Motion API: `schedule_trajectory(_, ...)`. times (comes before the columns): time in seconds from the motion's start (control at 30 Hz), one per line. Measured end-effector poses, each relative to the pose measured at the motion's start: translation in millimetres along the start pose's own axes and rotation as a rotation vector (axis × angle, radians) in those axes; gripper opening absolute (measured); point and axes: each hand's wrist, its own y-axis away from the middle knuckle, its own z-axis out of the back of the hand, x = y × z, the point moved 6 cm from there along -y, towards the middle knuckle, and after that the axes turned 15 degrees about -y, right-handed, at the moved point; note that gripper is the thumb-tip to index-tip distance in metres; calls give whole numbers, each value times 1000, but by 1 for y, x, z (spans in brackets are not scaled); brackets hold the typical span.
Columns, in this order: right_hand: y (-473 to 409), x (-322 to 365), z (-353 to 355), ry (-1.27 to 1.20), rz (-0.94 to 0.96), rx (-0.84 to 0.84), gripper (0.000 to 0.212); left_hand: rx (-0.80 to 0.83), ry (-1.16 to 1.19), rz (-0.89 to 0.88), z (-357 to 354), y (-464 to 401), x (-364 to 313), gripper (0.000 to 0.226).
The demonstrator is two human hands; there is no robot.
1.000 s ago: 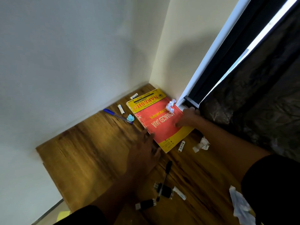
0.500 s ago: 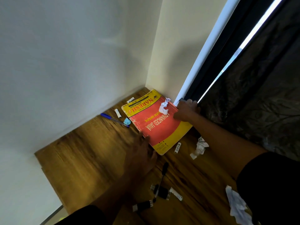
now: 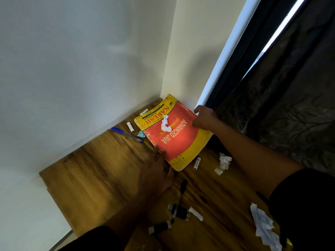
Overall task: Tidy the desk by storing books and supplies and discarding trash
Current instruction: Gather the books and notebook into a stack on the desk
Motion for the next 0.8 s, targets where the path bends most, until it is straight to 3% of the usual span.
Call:
schedule_trajectory(0.1, 3, 8, 9, -24, -11, -22, 35, 20, -13, 1, 4, -1, -2, 79)
schedule_trajectory(0.3, 25, 33, 36, -171, 48, -108, 33, 38, 43, -1, 12, 1, -4, 83)
schedule_trajectory(0.63, 93, 61, 99, -105, 167, -337, 25, 18, 31, -45, 18, -3, 0, 82)
schedule_trajectory(0.73, 121, 60, 122, -121, 175, -374, 25, 132, 97, -38, 19, -11, 2, 79)
schedule_trajectory(0.8, 140, 60, 136, -112, 204, -384, 29, 290, 311, 42, 24, -13, 2, 75)
